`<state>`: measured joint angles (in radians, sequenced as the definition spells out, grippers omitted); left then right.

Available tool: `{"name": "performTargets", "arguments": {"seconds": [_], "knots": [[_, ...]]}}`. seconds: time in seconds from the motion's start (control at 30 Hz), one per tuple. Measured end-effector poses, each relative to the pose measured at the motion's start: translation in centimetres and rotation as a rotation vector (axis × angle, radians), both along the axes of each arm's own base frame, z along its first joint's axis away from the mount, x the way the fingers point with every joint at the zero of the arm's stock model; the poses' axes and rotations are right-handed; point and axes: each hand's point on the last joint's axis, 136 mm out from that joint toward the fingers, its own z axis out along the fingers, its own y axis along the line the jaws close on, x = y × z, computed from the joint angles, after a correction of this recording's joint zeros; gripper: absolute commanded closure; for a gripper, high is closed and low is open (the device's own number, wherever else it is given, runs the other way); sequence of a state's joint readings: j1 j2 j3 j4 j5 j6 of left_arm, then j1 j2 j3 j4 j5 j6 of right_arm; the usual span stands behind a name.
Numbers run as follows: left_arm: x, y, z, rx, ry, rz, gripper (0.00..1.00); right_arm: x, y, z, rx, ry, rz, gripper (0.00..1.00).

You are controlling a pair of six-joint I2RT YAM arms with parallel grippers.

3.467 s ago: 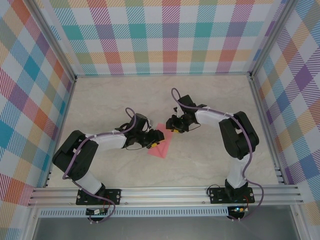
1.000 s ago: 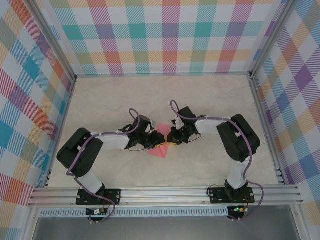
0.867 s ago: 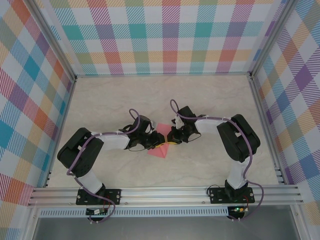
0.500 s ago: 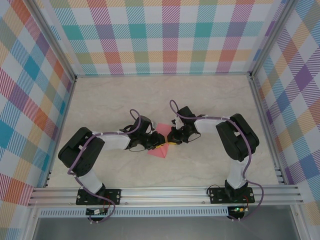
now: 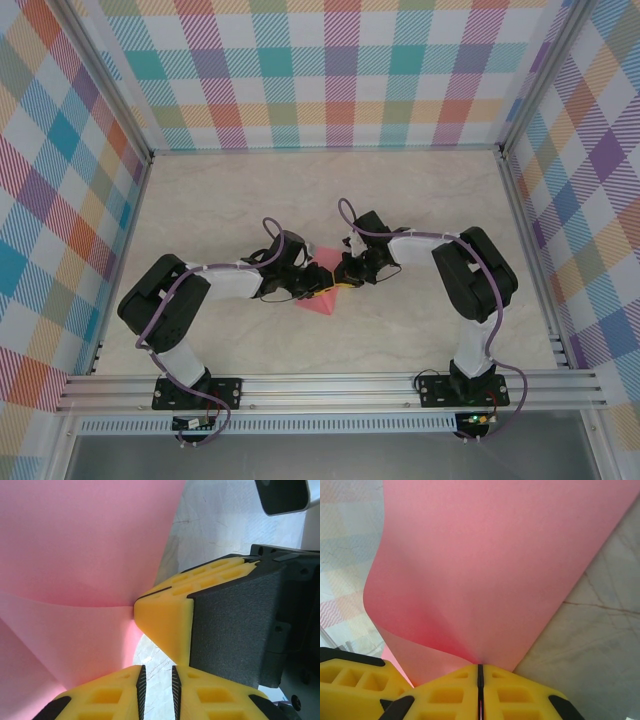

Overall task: Fold a paper plane with a square sheet of paper (pick it up from the middle)
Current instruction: Fold the triangle a second time at the center of the table.

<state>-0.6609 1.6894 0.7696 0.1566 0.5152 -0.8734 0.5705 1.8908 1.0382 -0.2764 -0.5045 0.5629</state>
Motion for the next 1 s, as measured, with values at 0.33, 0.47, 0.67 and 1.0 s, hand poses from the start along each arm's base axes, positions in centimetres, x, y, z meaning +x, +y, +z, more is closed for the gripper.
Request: {"name": "performTargets", "arguments": {"seconds": [0.33,0.47,0.67,1.0], "knots": [[0.0,0.1,-0.3,0.006,0.005,-0.001,0.77,-0.1,-0.1,0.0,-0.003,0.003,0.002,0.91],[-0.3,0.2,-1.0,0.023,0.025,-0.001,0.77,-0.1,-0.1,-0.1,-0.003,0.003,0.002,0.91],[-0.4,0.4,-1.5,0.036,0.04,0.001,0.77,-0.1,-0.1,-0.2,-0.005,0.007,0.002,0.91],[-0.4,0.5,-1.8,0.044,0.042,0.005,0.78,-0.1,-0.1,-0.2,-0.006,0.009,0.002,0.91]]}}
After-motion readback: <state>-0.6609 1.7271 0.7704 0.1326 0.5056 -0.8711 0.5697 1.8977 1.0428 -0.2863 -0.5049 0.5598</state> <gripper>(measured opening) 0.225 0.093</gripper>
